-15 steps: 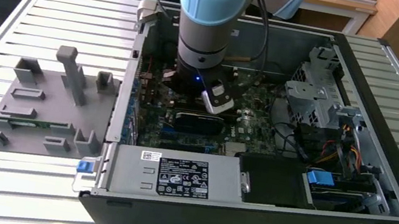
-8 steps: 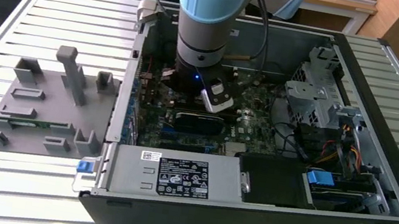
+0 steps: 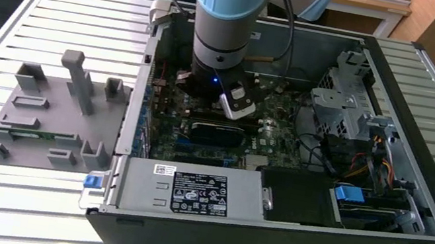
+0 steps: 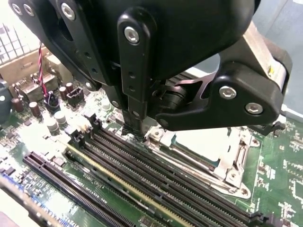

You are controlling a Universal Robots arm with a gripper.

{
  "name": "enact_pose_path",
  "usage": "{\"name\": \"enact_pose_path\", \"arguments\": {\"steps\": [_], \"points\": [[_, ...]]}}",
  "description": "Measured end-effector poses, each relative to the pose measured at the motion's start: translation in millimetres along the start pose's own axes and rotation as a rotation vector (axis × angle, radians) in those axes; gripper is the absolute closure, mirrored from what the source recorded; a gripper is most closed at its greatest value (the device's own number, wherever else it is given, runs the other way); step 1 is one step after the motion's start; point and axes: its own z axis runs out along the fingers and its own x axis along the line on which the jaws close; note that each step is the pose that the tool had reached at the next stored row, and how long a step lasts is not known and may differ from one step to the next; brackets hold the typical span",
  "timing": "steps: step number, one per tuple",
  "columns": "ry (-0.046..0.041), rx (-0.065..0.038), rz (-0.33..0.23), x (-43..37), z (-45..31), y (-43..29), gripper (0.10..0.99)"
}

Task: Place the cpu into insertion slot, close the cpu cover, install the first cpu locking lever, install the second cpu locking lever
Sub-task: 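Install the second cpu locking lever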

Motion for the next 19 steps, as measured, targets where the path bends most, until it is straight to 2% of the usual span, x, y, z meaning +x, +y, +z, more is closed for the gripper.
{"name": "enact_pose_path", "arguments": {"steps": [4, 8, 13, 16, 19], "points": [[-0.0001, -0.008, 0.000, -0.1, -6.9, 2.1, 0.980], [-0.0001, -0.023, 0.001, -0.4, -13.8, 3.9, 0.980], [-0.0002, -0.035, 0.001, -0.7, -23.2, 6.4, 0.980], [-0.0002, -0.039, 0.001, -0.8, -28.0, 8.0, 0.980], [-0.0003, -0.040, 0.001, -0.9, -28.3, 8.1, 0.980]]}}
